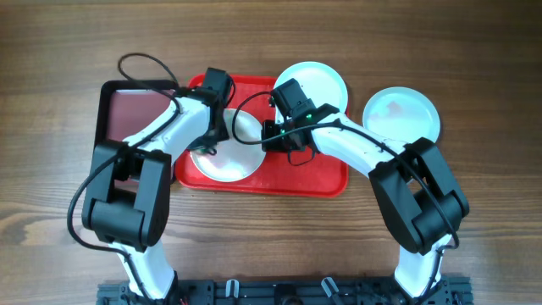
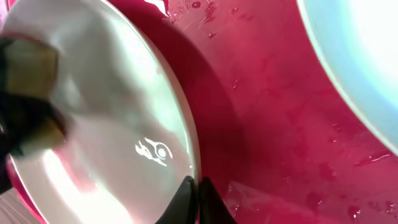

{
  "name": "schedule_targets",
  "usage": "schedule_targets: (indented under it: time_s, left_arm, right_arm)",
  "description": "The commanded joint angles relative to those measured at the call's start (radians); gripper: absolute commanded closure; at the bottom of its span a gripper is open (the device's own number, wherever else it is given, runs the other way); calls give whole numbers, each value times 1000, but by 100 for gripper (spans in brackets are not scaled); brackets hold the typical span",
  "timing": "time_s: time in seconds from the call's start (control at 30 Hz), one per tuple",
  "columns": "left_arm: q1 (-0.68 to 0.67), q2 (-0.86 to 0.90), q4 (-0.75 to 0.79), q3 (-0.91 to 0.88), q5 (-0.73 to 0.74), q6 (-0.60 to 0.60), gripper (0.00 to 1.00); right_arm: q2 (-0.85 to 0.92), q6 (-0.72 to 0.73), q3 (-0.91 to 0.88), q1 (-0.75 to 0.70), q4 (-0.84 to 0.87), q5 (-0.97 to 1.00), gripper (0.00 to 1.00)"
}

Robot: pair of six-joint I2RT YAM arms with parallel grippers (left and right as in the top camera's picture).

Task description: Clean dirty plates on tray and stack at the side

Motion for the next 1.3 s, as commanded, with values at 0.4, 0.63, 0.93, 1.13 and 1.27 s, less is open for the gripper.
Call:
schedule_targets:
  time_s: [0.4,0.63,0.93,1.13,1.27]
  left_arm:
    - [-4,117,125,-73,937,544,96]
    - [0,117,-63,-73,452,403,96]
    - [3,117,-26,-73,-198,9,96]
    - [-4,117,-89,-73,-212,8,96]
    - [-17,117,-177,-73,-162,1,96]
  right_arm:
    - [12,-13,8,-13,-13,30,96]
    - [12,-13,8,-13,-13,29,96]
    - [12,-13,8,-13,-13,29,96]
    - [12,-13,8,-13,-13,29,95]
    - [12,-13,8,-13,-11,30,96]
